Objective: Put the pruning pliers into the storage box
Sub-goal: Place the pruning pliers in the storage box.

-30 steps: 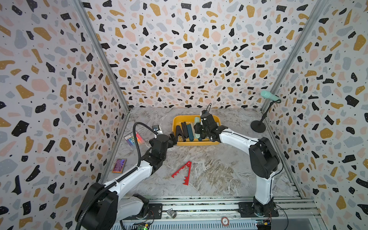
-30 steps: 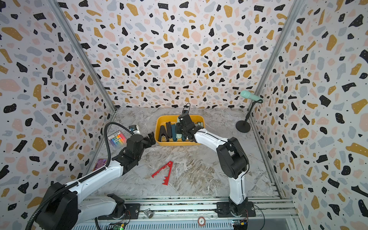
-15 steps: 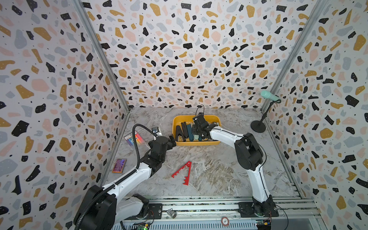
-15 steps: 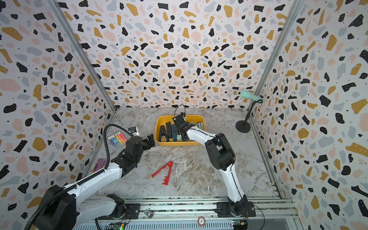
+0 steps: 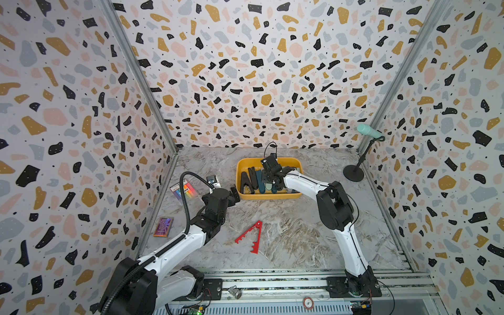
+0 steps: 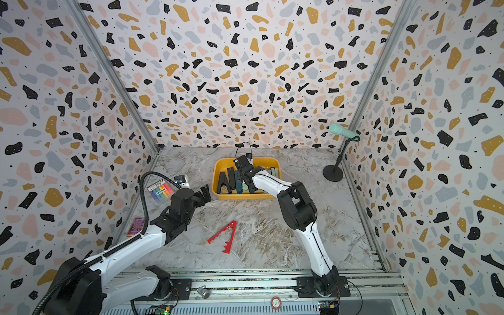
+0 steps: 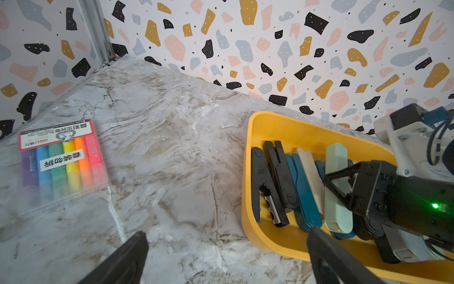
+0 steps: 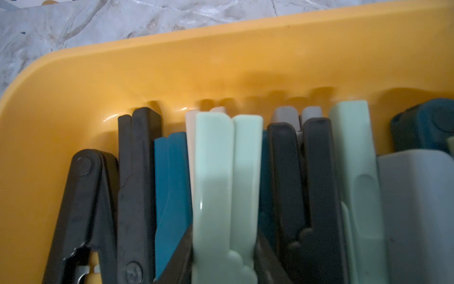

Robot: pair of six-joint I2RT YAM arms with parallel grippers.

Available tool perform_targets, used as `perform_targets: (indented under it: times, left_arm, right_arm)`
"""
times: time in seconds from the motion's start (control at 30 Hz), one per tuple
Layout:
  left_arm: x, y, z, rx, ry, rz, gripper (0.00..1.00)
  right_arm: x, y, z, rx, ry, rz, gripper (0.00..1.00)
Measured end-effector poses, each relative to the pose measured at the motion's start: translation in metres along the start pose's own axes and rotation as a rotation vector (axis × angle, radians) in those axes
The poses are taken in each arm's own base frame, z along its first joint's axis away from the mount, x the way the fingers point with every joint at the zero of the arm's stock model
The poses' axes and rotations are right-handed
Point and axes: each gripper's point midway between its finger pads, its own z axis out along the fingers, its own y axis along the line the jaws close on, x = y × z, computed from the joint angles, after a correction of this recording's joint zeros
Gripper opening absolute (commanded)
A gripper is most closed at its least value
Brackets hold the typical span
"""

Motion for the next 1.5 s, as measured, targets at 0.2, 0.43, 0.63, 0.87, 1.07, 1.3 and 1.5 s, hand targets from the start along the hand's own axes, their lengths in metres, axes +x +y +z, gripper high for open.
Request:
perform_targets:
  times: [0.2,0.43,0.63,0.87,1.07,1.3,1.5]
  left_arm:
    - [-0.004,0.003,-0.004,-0.011,-0.015,0.004,1.0]
    - [-0.004,0.005,-0.005,-0.017,-0.015,0.01,0.99]
    - [-0.007,0.006,-0.007,-0.021,-0.028,0.01,0.99]
    - [-0.011,0.009,-0.011,-0.031,-0.042,0.013,0.99]
    - [0.0,0.011,-0.008,-0.038,0.0,0.047,0.99]
    - [0.041,0.004,-0.006,0.011,0.162,0.124,1.0]
    - [0.08,-0.027,-0.024,0.121,0.295,0.226,0.96]
  right_arm:
    - [0.003,-0.002,0.001,0.007,0.01,-0.005,0.34]
    - [0.004,-0.002,0.001,0.01,0.016,-0.006,0.41]
    - [0.004,-0.002,0.001,0.01,0.016,-0.007,0.45]
    - [0.0,-0.002,-0.002,0.008,0.006,-0.011,0.49]
    - [-0.026,0.004,-0.032,-0.017,-0.057,-0.017,0.51]
    - [-0.07,0.006,-0.099,-0.068,-0.202,-0.026,0.51]
    - [-0.068,-0.024,-0.132,-0.057,-0.265,-0.063,0.53]
